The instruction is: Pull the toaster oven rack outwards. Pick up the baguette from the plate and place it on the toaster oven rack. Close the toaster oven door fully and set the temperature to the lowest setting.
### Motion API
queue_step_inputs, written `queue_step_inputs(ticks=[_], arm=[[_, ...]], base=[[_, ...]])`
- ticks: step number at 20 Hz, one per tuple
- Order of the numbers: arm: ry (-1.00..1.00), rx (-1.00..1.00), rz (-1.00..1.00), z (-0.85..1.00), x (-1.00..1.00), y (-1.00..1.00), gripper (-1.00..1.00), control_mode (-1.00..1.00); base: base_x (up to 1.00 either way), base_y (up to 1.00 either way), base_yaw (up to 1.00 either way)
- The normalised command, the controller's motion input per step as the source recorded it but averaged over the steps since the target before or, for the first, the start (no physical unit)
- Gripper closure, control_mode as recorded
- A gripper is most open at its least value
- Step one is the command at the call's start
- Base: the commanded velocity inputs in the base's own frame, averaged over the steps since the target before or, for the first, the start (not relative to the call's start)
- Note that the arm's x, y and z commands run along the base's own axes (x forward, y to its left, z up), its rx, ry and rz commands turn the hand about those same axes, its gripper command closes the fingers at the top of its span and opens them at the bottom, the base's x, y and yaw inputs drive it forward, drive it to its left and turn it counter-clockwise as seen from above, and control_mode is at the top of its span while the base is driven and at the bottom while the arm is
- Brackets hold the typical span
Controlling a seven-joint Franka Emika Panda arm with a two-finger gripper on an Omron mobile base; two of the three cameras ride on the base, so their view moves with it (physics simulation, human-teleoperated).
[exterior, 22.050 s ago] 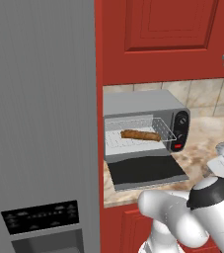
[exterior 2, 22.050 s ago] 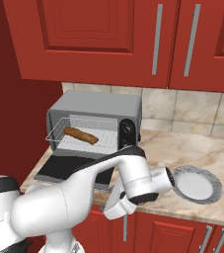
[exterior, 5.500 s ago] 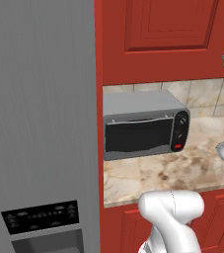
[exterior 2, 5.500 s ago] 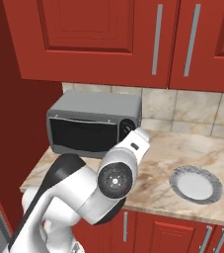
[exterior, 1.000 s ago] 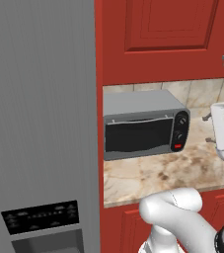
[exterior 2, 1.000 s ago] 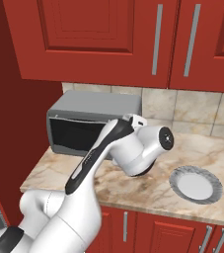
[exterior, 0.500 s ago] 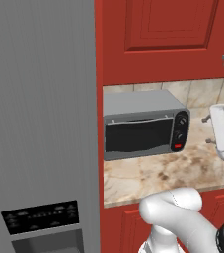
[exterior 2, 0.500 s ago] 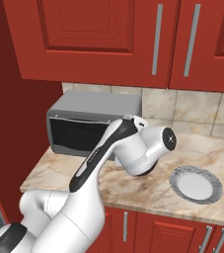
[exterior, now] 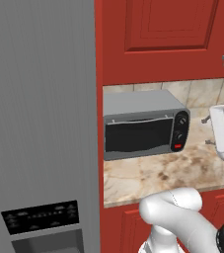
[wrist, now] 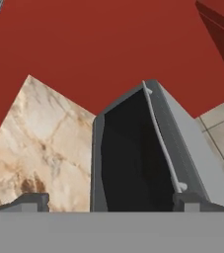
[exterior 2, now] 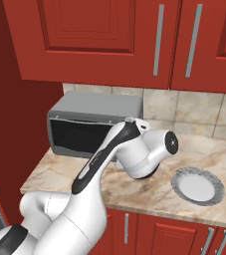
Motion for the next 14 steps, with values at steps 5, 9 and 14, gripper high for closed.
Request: queue_step_inputs(ticks=[5, 9, 14], arm=[[-0.03, 0.0, 0.0, 0.0, 0.17, 0.04, -1.0, -1.0], [-0.02, 0.0, 0.0, -0.01, 0.15, 0.07, -1.0, -1.0], [-0.01, 0.0, 0.01, 0.0, 0.17, 0.01, -1.0, -1.0]], base=[[0.0, 0.0, 0.0], [0.0, 0.0, 0.0], [0.0, 0.0, 0.0]])
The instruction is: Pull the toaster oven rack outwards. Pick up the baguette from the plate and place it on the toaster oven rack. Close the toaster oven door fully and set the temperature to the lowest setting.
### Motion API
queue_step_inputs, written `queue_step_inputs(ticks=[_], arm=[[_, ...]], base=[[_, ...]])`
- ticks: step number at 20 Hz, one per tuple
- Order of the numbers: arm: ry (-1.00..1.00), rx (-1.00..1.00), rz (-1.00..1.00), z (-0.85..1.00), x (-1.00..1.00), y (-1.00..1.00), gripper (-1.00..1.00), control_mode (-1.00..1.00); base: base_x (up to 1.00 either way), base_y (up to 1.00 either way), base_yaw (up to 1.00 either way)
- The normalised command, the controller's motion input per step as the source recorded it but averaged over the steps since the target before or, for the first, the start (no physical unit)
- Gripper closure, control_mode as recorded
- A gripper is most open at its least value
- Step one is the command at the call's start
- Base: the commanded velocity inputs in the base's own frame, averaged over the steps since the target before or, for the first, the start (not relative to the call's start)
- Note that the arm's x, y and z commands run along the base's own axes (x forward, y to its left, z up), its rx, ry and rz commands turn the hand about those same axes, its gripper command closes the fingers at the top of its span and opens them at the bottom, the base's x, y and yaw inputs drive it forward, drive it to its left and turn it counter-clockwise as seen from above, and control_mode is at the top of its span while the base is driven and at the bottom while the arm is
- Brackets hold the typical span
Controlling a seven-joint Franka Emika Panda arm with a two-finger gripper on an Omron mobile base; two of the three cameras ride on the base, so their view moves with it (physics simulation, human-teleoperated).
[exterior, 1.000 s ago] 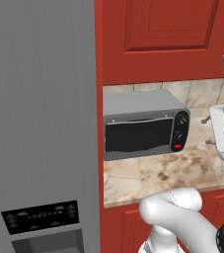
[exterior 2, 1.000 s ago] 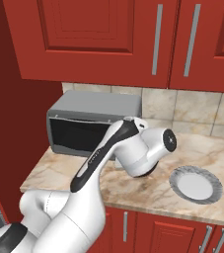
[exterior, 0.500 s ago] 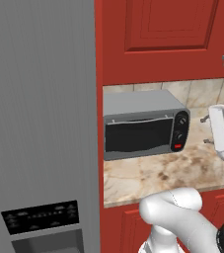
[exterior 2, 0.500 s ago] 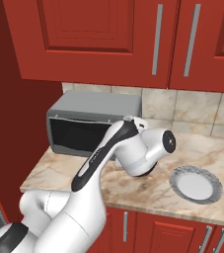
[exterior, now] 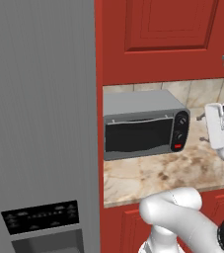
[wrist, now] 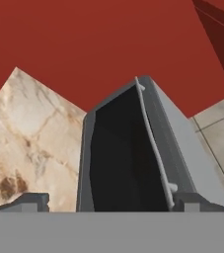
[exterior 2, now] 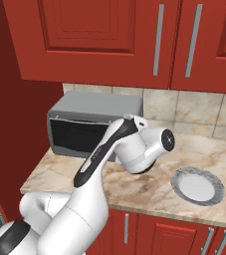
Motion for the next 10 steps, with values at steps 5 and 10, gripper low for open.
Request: queue_step_inputs(ticks=[5, 10], arm=[[0.0, 0.0, 0.0, -0.01, 0.19, 0.0, -1.0, -1.0], [0.0, 0.0, 0.0, -0.07, 0.25, 0.0, -1.0, -1.0]], base=[[0.0, 0.0, 0.0], [0.0, 0.0, 0.0]])
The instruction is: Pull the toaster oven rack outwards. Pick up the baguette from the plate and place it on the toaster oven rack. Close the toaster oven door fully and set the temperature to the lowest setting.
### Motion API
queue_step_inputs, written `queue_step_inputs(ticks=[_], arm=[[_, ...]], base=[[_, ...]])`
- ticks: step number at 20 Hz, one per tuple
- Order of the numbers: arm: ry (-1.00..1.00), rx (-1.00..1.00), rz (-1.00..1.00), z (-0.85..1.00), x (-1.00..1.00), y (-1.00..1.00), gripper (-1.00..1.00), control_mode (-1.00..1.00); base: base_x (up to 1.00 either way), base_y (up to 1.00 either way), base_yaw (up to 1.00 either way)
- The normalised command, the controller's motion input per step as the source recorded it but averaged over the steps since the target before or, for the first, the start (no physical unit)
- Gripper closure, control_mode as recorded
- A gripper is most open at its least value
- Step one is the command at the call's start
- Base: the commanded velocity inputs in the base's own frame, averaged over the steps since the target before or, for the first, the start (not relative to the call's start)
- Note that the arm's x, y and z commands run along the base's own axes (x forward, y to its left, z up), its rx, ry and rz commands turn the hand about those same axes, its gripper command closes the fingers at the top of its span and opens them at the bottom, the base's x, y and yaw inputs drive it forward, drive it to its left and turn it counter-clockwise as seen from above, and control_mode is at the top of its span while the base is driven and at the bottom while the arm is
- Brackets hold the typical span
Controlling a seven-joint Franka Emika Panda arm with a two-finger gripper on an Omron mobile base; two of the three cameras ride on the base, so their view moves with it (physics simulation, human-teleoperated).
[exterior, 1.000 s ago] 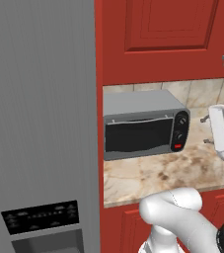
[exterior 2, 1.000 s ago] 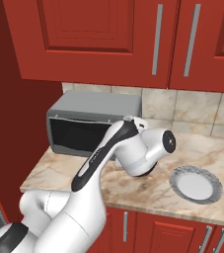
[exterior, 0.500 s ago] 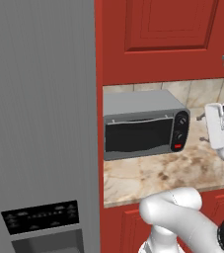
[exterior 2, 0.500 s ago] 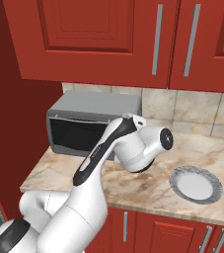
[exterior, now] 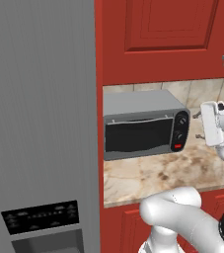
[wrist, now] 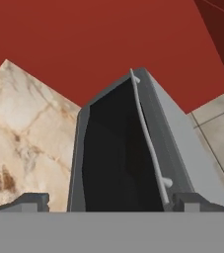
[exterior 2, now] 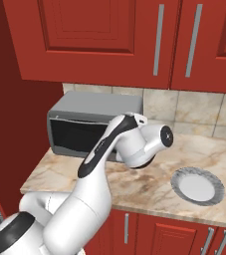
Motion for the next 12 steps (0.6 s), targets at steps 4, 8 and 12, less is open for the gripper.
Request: queue_step_inputs(ticks=[4, 8, 12], arm=[[0.0, 0.0, 0.0, -0.14, 0.19, 0.0, -1.0, -1.0], [0.0, 0.0, 0.0, -0.13, 0.15, 0.0, -1.0, -1.0], [0.0, 0.0, 0.0, -0.09, 0.15, 0.0, -1.0, -1.0]], base=[[0.0, 0.0, 0.0], [0.0, 0.0, 0.0], [0.0, 0.0, 0.0]])
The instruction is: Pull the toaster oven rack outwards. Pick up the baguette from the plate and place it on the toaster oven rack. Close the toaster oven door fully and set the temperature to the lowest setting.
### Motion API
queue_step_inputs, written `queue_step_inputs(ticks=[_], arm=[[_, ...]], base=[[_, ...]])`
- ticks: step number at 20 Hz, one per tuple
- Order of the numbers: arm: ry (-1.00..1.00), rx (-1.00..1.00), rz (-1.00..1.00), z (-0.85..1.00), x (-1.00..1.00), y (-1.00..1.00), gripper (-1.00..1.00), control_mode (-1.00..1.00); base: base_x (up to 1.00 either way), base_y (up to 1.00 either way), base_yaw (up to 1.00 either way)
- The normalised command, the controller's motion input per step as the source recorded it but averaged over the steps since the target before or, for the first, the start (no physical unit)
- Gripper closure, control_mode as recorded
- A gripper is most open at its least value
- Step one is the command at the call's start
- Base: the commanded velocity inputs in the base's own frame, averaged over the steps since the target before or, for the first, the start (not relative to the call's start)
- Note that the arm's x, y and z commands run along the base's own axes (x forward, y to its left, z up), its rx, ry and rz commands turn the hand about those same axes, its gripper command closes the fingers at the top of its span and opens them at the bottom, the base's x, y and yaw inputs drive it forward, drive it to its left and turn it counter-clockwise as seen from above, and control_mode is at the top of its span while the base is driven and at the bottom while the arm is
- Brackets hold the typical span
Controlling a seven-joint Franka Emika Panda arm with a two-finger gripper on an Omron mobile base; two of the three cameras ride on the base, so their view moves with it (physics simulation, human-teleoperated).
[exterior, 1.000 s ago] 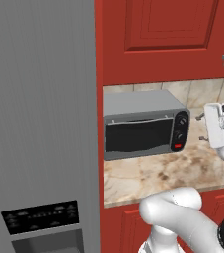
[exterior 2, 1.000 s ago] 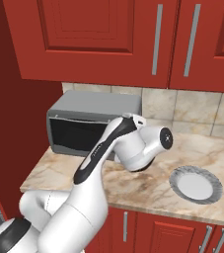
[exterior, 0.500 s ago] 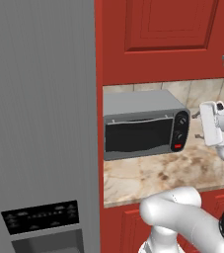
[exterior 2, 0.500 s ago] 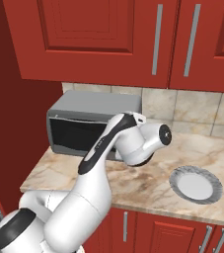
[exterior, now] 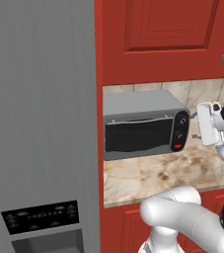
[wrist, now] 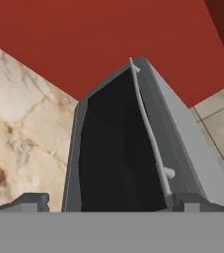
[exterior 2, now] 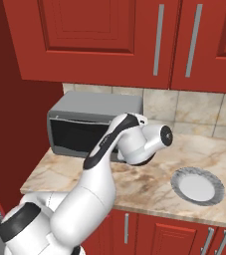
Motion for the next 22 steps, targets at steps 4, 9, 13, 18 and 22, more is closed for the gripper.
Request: queue_step_inputs(ticks=[4, 9, 13, 18, 22], arm=[[-0.03, 0.0, 0.0, -0.04, 0.14, 0.0, -1.0, -1.0], [-0.04, 0.01, 0.0, -0.06, 0.12, 0.0, -1.0, -1.0], [-0.02, 0.01, 0.0, -0.09, 0.12, 0.0, -1.0, -1.0], [-0.01, 0.01, 0.0, -0.07, 0.1, 0.0, -1.0, -1.0], [0.0, 0.02, 0.0, -0.03, 0.12, -0.03, -1.0, -1.0]], base=[[0.0, 0.0, 0.0], [0.0, 0.0, 0.0], [0.0, 0.0, 0.0], [0.0, 0.0, 0.0], [0.0, 0.0, 0.0]])
